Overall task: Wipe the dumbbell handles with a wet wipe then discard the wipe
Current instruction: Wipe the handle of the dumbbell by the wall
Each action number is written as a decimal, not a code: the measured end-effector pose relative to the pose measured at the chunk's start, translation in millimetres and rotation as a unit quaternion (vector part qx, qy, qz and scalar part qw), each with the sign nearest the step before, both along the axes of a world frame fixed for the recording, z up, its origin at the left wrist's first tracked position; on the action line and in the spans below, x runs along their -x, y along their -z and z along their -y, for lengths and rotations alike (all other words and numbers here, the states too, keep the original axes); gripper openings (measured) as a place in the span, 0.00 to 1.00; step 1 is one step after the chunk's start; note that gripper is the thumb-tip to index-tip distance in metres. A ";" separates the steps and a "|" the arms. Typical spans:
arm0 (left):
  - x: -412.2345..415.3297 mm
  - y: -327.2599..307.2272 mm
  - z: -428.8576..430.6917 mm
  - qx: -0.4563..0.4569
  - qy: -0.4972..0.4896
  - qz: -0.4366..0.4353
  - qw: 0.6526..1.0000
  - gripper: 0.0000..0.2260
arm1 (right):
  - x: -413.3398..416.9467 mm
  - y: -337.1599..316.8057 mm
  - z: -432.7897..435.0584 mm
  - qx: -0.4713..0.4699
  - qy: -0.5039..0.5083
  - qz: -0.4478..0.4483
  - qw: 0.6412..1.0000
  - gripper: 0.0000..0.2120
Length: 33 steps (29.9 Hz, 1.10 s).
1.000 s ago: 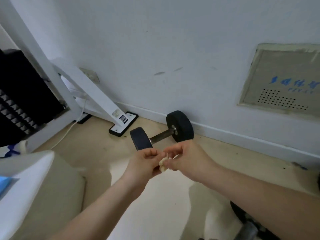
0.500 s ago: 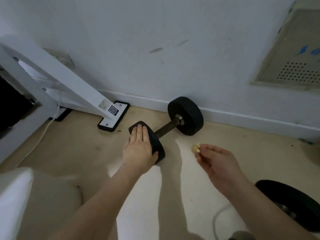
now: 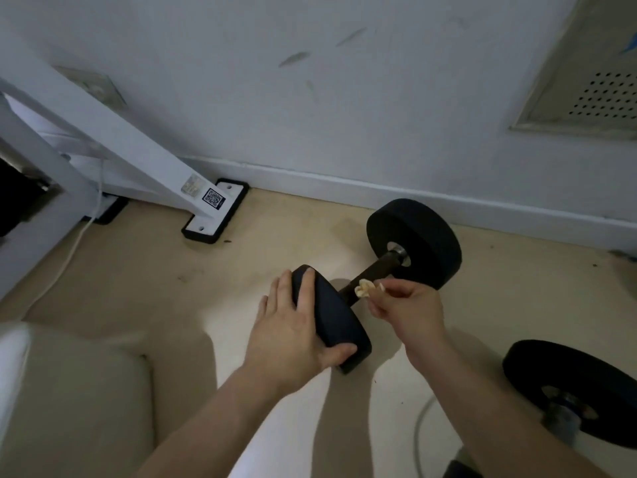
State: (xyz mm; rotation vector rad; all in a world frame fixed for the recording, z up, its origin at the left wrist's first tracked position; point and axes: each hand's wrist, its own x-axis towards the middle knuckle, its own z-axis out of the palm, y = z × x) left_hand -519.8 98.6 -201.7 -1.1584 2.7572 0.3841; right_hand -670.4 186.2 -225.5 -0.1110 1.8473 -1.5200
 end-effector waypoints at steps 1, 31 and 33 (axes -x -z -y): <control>-0.6 4.4 -12.9 0.013 0.005 0.003 1.000 0.53 | 2.6 5.5 2.5 -0.015 0.003 -0.023 1.000 0.05; -7.3 15.5 13.1 -0.045 -0.018 -0.112 0.993 0.54 | 42.3 14.5 49.9 -0.205 -0.297 -0.482 0.798 0.06; -7.9 15.6 11.1 -0.047 -0.019 -0.113 0.992 0.54 | 17.4 14.4 43.5 -0.134 -0.398 -0.479 0.771 0.08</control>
